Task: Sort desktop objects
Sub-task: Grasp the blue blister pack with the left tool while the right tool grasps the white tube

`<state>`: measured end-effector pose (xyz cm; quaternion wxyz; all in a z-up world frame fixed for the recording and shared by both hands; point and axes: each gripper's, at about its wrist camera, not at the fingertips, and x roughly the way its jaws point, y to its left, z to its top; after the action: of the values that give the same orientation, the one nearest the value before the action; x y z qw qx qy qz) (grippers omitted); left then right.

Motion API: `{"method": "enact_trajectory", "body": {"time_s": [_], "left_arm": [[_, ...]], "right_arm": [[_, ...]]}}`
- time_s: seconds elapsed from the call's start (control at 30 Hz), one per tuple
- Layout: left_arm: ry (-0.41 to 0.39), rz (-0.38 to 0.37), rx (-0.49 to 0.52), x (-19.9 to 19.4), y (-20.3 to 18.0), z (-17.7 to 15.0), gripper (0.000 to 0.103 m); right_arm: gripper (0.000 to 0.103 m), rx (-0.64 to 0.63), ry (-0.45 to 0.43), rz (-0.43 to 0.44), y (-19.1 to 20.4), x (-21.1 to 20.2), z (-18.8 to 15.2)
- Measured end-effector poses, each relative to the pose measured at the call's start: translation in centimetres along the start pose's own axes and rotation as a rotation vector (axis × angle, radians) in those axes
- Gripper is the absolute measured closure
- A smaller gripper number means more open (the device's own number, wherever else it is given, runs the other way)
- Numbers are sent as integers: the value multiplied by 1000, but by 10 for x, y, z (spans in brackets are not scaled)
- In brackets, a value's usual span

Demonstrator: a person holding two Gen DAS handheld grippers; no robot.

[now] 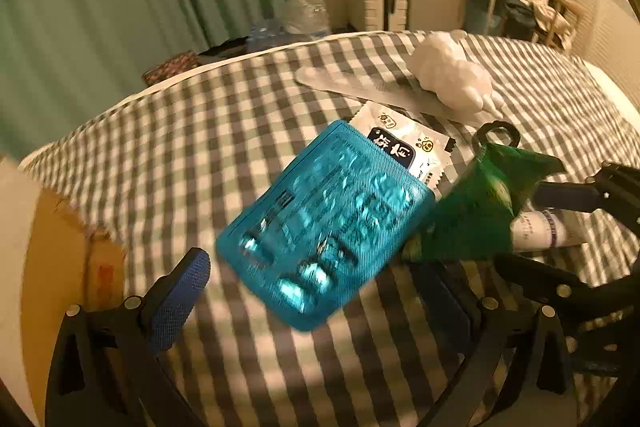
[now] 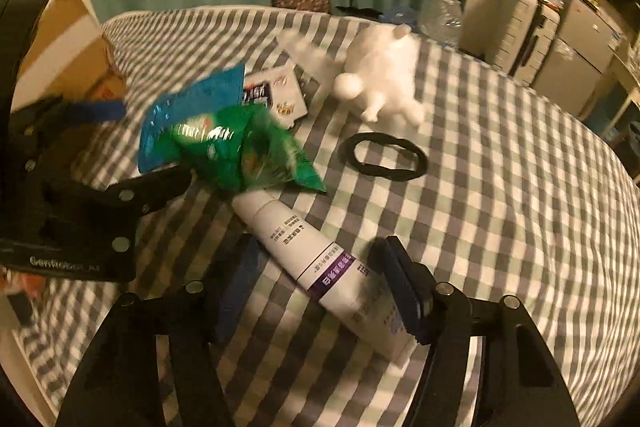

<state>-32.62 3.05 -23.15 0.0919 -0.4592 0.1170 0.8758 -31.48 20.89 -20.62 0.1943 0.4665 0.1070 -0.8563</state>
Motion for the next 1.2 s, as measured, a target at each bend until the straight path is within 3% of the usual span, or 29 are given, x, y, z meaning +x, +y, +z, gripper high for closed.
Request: {"method": "enact_trajectory", "body": {"time_s": [0.1,0.17,0.23,0.27,0.3,0.43,0.47,0.6,0.83,0.93,1.03,1.1,1.2], "left_arm": [[14,-41,3,13,3,3,0],[55,-69,-10,17,6,7,4],[45,-92,0,9,6,7,28],[47,-99,12,6,4,6,47],[57,-98,36,2,1,5,57],[75,-63,102,-7,-9,0,81],[87,-64,101,-10,-10,-3,91],[97,-73,52,-24,-10,-15,96],[36,-142,-26,-65,-10,-34,96],[35,-109,17,-65,-19,-29,95],[35,-86,42,-56,-26,-20,79],[25,-52,72,-50,-37,-19,52],[6,-55,106,-50,-46,-19,28]], "right_arm": [[52,-7,4,-7,1,-2,-1],[68,22,8,13,-1,-6,-2],[71,57,23,32,-5,-9,-5],[73,65,29,34,-6,-10,-5],[74,72,38,40,-7,-13,-7],[79,97,66,52,-6,-21,-16],[79,110,66,57,-6,-25,-18],[79,153,56,84,-9,-40,-23],[79,199,19,116,-13,-61,-29],[79,215,7,124,-13,-65,-31],[79,225,-7,126,-18,-67,-31],[79,241,-5,134,-23,-66,-30],[79,271,4,140,-31,-61,-35]]}}
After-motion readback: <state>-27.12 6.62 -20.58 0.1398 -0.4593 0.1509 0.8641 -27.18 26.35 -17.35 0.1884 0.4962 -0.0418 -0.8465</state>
